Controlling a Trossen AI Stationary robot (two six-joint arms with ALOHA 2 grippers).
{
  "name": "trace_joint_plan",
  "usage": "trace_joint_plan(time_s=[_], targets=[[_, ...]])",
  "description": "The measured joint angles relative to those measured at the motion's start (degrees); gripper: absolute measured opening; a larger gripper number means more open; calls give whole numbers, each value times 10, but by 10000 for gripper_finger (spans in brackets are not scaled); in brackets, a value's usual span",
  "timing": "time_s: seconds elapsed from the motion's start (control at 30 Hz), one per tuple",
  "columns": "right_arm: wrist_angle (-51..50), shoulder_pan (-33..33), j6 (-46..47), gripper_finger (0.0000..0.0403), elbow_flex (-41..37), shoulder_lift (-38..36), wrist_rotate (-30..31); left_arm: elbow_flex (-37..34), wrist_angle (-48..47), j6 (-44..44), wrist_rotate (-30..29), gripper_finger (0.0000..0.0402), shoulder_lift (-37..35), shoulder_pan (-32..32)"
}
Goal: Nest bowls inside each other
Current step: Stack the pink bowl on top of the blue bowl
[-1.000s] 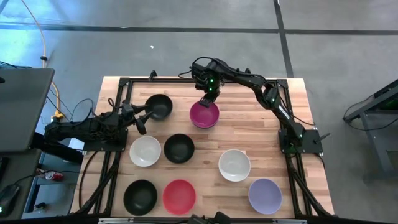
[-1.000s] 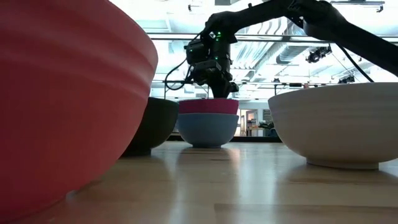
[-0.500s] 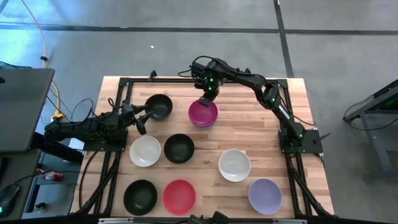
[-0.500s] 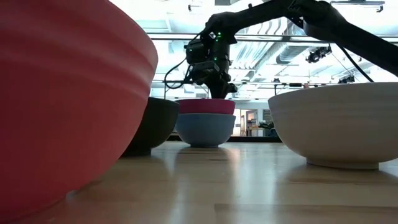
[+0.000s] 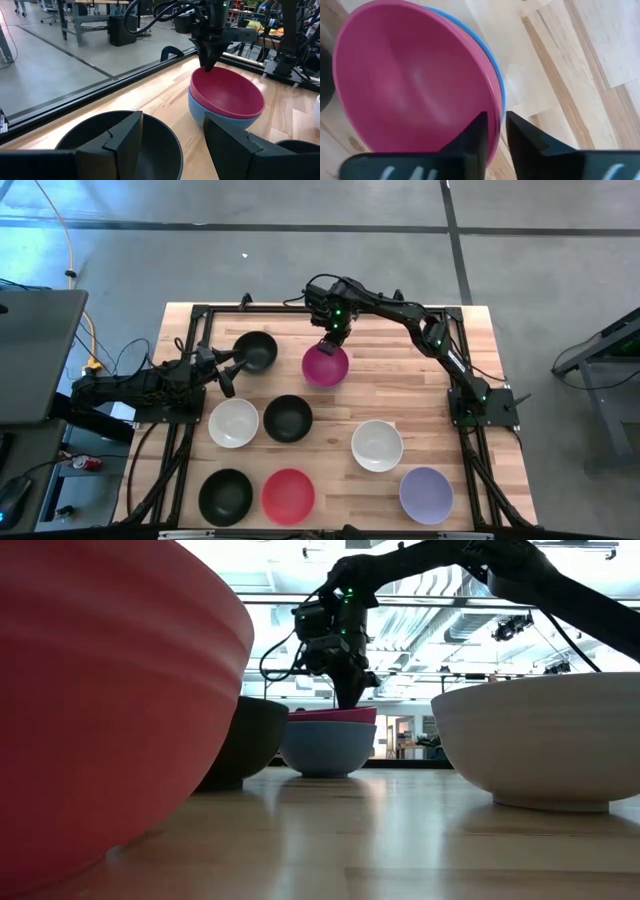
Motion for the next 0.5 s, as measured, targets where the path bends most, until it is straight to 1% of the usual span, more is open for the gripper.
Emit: trace_joint_plan(time_s=[0.13,0.23,0.33,0.5], targets=[[0,0,2,96,0,0,2,0,0,0,0,197,0,0],[-1,-1,1,110,0,0,2,0,0,0,0,197,0,0],[-3,-2,0,112,0,0,2,0,0,0,0,197,0,0],[-6,-5,-9,101,0,0,3,0,0,0,0,197,0,0]])
